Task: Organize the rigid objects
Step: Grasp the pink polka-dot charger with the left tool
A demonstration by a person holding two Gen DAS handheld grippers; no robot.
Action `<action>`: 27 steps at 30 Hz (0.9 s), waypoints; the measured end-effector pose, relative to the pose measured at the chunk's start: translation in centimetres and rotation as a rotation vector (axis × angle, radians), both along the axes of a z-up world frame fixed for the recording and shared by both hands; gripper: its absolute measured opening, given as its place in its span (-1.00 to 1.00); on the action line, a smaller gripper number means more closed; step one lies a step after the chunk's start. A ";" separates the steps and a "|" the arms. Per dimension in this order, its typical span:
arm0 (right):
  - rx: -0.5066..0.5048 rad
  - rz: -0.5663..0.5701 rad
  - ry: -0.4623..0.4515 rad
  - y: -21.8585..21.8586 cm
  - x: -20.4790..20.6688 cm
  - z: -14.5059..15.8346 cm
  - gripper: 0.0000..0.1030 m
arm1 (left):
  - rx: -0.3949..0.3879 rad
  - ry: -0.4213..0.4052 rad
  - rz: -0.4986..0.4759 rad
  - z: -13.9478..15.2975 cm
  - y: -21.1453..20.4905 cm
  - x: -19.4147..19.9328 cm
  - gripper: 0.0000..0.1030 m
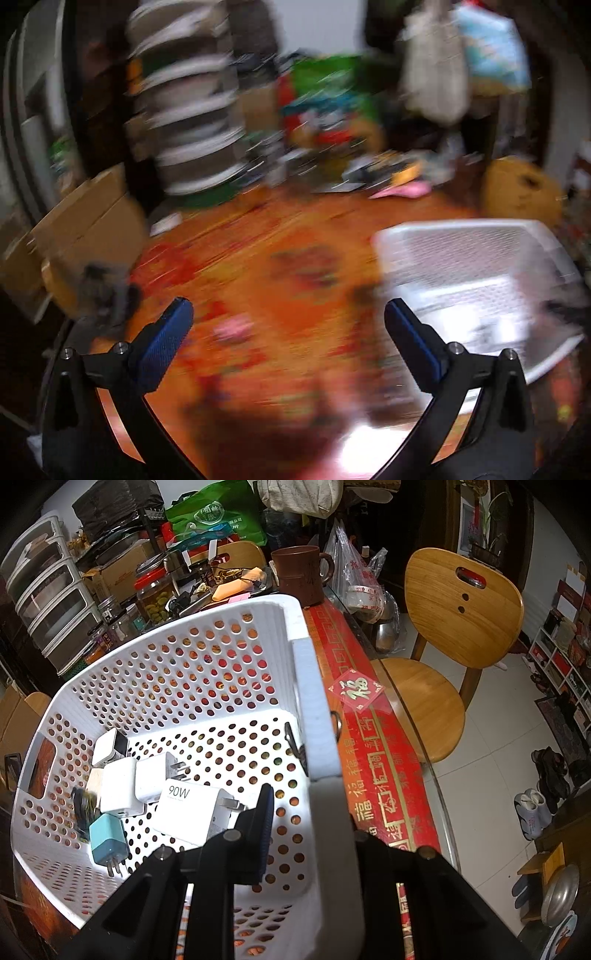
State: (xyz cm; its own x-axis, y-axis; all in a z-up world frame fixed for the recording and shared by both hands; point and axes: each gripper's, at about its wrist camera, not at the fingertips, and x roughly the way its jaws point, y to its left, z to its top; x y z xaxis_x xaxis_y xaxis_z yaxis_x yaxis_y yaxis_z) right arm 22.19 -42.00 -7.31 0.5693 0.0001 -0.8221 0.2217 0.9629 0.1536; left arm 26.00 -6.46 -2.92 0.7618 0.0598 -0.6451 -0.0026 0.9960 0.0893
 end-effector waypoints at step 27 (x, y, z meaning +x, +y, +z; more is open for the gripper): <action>-0.003 0.003 0.003 -0.2 0.1 0.1 -0.56 | -0.016 0.254 0.186 -12.9 7.6 11.0 -0.13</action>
